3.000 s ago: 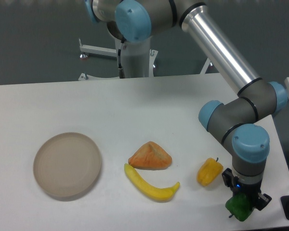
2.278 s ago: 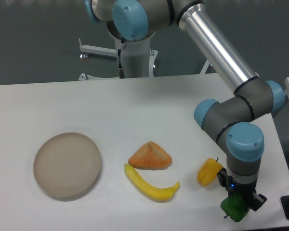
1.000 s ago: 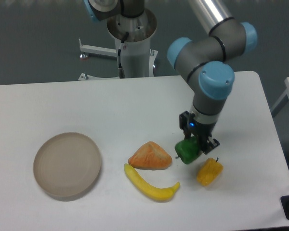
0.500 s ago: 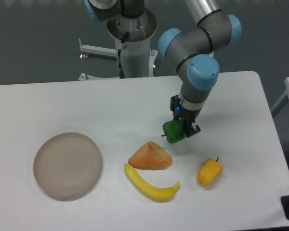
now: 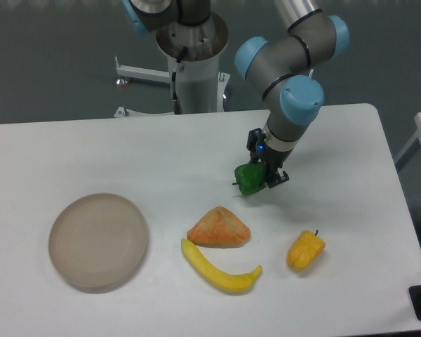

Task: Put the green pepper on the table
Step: 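Lower the green pepper onto the table beside the yellow pepper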

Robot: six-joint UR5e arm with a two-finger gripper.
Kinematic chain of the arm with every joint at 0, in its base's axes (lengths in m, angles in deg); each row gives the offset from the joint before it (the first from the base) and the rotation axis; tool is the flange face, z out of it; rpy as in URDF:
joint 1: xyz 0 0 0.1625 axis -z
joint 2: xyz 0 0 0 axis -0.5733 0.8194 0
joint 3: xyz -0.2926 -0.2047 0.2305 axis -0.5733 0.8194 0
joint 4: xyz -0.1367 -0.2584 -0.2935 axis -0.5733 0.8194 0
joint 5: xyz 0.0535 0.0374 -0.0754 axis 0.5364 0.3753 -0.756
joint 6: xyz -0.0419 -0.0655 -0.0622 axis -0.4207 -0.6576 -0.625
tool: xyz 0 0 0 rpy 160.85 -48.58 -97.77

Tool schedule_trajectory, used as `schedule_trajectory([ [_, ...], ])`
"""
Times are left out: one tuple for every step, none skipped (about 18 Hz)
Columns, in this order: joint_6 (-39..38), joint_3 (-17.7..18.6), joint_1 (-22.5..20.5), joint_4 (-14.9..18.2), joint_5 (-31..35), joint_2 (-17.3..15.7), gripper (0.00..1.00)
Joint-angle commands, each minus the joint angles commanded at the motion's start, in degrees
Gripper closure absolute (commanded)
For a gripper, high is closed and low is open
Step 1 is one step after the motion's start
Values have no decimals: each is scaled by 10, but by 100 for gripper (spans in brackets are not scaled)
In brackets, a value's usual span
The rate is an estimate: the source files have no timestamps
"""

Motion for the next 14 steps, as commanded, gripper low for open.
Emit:
schedule_trajectory([
  [4,0,-2,0,-1,-3,61],
  [8,3,-5,0,-2,-4,61],
  [12,7,-9,0,-3,-4,61],
  [13,10,-10,0,-4,-6,61],
  [13,11,-11,0,-10,-7,61],
  [13,11,-15,0,-17,-7,61],
  [14,14,-18,0,-24,-7,61],
  [14,14,-19,0,-29,-7,61],
  [15,15,-19,0,-29,-7,61],
  [15,15,-19,0,-29,-7,61],
  [15,18,-19,0,-29,-7,61],
  [16,18,-19,0,-28,-7,61],
  [17,19,-19,0,-28,-7,61],
  [16,19,-19,0,-28,-7,60],
])
